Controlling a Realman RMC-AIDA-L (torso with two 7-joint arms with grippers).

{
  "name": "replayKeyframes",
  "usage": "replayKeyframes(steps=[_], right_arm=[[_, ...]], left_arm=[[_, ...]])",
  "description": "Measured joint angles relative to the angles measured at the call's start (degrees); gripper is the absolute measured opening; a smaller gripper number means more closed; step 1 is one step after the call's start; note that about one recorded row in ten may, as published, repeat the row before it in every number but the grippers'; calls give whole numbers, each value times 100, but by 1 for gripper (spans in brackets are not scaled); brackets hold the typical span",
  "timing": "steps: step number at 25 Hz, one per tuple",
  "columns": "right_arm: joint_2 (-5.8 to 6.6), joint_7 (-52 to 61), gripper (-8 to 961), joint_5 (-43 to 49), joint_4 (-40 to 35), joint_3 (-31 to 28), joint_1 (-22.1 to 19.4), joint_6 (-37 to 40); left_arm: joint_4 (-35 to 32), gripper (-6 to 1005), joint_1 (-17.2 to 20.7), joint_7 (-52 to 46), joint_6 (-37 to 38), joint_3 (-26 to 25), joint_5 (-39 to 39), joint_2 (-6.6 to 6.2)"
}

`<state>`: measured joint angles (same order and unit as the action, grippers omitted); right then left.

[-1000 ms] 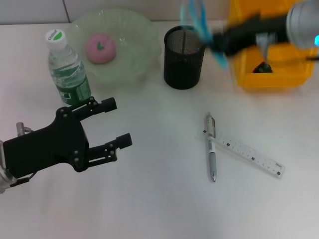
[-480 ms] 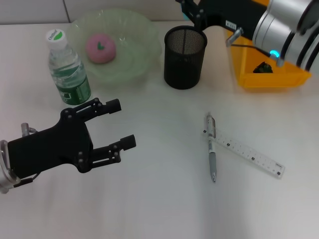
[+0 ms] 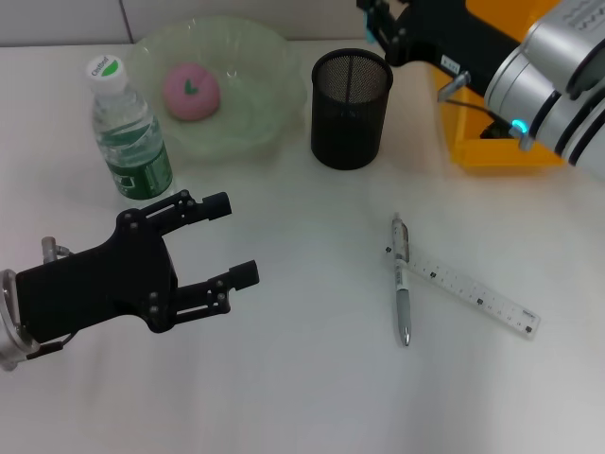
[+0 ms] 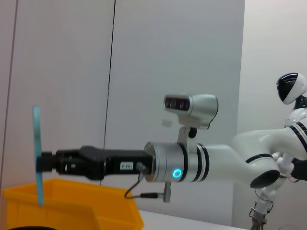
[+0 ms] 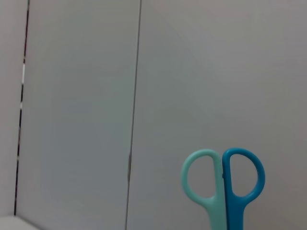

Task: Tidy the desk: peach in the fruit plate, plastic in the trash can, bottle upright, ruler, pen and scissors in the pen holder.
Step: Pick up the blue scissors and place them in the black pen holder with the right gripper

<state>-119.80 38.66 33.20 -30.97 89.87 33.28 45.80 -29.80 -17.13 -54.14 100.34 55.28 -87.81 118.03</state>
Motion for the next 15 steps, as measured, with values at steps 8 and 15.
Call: replayKeyframes(steps=[8,15], right_arm=[[-12,53,361,-90,962,2,494,-13],[-12,51,380,-60,1142,18,551,49]], left_arm=[[0,802,10,0,3,0,0,0],[0,802,24,0,3,0,0,0]])
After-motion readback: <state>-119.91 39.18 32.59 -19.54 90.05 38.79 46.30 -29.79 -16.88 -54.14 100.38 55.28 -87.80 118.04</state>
